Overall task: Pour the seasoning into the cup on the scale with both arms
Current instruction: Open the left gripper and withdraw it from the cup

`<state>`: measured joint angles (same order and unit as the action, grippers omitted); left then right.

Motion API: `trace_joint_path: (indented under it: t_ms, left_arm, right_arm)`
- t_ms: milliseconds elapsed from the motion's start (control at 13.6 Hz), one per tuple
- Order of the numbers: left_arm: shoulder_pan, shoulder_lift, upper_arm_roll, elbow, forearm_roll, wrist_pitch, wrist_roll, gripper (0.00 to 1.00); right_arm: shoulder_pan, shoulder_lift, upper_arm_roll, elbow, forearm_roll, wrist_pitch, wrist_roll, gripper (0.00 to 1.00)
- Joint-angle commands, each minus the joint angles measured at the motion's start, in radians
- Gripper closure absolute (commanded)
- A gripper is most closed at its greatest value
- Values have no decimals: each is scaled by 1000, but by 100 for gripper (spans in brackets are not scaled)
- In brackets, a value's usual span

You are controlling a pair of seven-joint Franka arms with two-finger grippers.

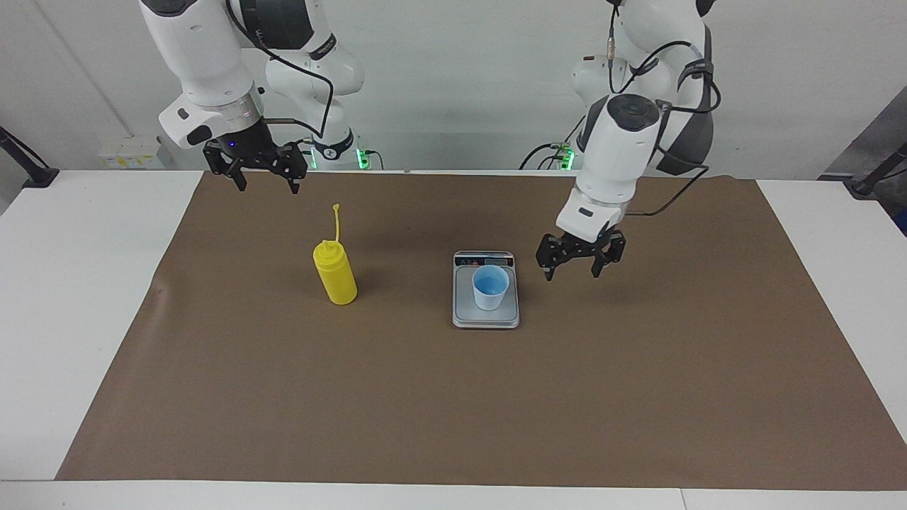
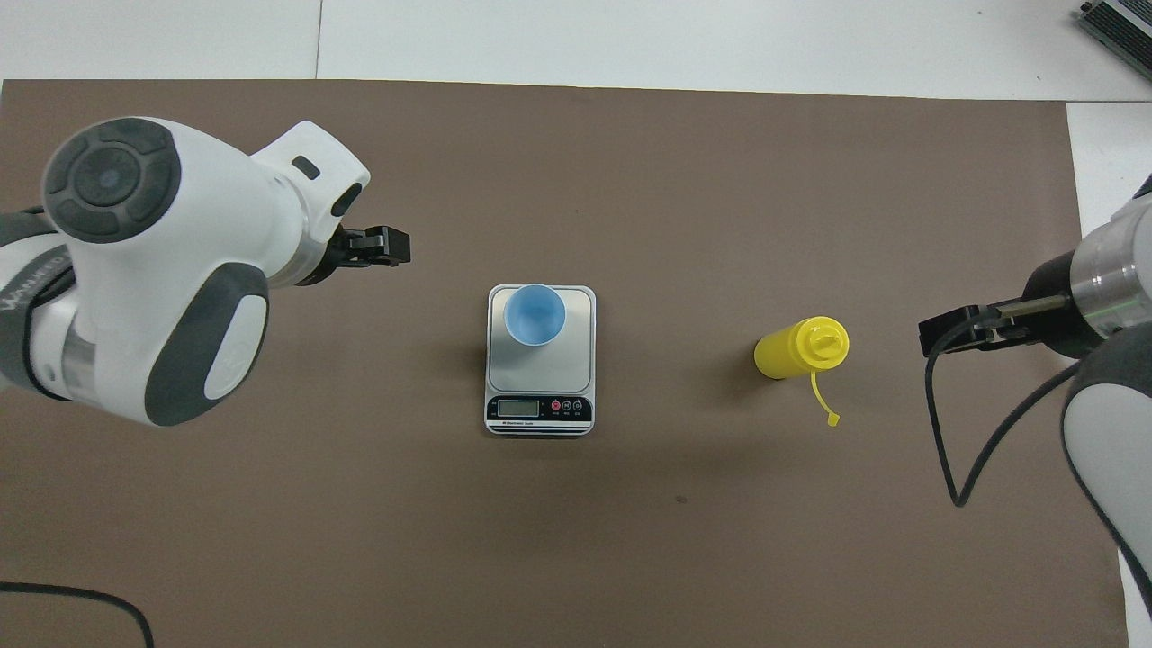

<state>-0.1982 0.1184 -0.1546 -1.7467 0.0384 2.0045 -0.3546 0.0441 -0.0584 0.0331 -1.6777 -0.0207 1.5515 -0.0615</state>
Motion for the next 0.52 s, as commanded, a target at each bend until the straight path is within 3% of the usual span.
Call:
trace_joint_path:
  t_ms: [0, 295, 442]
  left_arm:
    - [75, -58, -11, -2, 2, -82, 135, 0]
    - [169, -131, -2, 3, -35, -186, 328, 0]
    - [190, -132, 1, 54, -34, -272, 361, 0]
  right_arm:
    - [-10, -15, 4, -14, 22, 7, -166, 0]
    - [-48, -24, -1, -51, 126, 37, -354, 0]
    - [-90, -75, -4, -176, 188, 169, -545, 0]
